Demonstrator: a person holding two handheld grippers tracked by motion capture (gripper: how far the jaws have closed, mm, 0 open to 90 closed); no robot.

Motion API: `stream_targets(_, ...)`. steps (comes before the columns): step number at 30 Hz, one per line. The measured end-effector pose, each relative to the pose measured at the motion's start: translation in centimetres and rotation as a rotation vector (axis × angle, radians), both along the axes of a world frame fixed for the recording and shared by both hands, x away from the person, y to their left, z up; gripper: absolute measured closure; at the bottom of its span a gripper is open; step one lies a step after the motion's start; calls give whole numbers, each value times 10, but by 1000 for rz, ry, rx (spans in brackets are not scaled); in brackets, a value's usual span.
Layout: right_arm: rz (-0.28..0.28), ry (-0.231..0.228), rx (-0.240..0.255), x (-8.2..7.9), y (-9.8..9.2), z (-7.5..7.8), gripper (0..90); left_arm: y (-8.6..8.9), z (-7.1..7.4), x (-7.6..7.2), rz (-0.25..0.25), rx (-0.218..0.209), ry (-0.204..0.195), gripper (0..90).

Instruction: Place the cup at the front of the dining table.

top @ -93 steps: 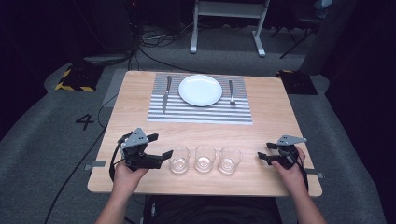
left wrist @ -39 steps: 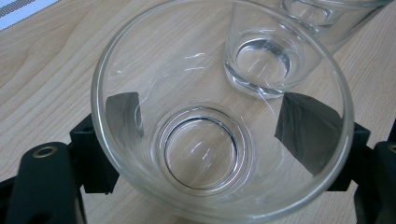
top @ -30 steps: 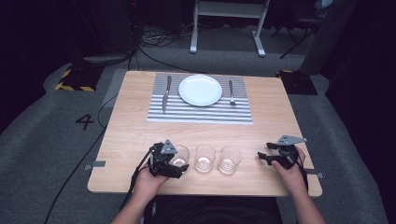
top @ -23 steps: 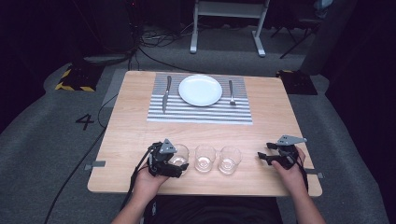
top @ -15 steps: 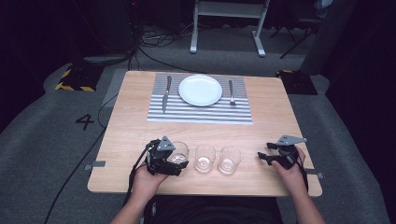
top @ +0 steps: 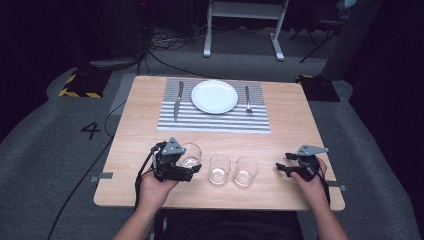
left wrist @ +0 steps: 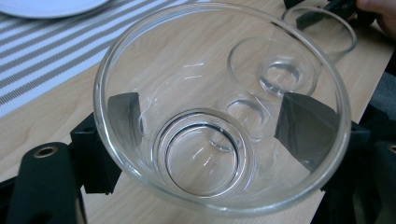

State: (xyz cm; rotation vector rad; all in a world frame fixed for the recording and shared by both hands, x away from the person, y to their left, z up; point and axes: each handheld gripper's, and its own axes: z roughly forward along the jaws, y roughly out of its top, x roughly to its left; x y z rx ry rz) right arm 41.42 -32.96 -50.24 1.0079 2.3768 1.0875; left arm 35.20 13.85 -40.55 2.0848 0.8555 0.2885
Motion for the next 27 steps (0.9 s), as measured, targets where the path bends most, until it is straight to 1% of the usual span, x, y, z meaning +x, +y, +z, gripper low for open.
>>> stream_targets(1, -1, 0, 0, 0, 0, 0, 342, 0, 2, 1, 1, -2, -6, 202)
stream_targets(3, 0, 1, 0, 0, 0, 0, 342, 0, 3, 2, -1, -4, -1, 202)
stream_targets(4, -2, 1, 1, 0, 0, 0, 343, 0, 5, 4, 3, -1, -10, 202)
stream_targets(5, -2, 1, 1, 0, 0, 0, 343, 0, 7, 5, 18, -11, -9, 202)
stream_targets(7, -2, 0, 1, 0, 0, 0, 343, 1, 8, 6, 15, -9, -11, 202)
stream_targets(8, -3, 1, 1, 0, 0, 0, 343, 1, 10, 8, 25, -16, -15, 202)
stream_targets(11, -1, 1, 1, 0, 0, 0, 343, 3, 12, 11, 22, -20, -16, 202)
stream_targets(12, -3, -1, 0, 0, 0, 0, 343, 3, 13, 13, 42, -37, -29, 202)
stream_targets(13, -2, 0, 0, 0, 0, 0, 343, 3, 13, 13, 42, -37, -29, 202)
stream_targets(14, -3, 0, 0, 0, 0, 0, 343, 4, 14, 17, 52, -32, -41, 202)
stream_targets(16, -2, -2, -2, 0, -1, 0, 342, 4, 16, 21, 64, -27, -35, 202)
stream_targets(19, -2, -1, -2, 0, -1, 0, 342, 5, 17, 25, 76, -32, -40, 202)
stream_targets(20, -2, 0, -2, 0, -1, 0, 343, 6, 20, 30, 84, -33, -52, 202)
stream_targets(23, -2, -2, -1, 1, -1, 0, 343, 7, 23, 34, 89, -24, -50, 202)
stream_targets(24, -2, -3, -2, 1, -1, 0, 343, 6, 24, 37, 109, -41, -56, 202)
stream_targets(25, -4, 0, -1, 0, -1, 0, 343, 7, 25, 40, 104, -29, -65, 202)
stream_targets(27, -3, -1, -1, 0, 0, 0, 343, 7, 27, 42, 110, -22, -60, 202)
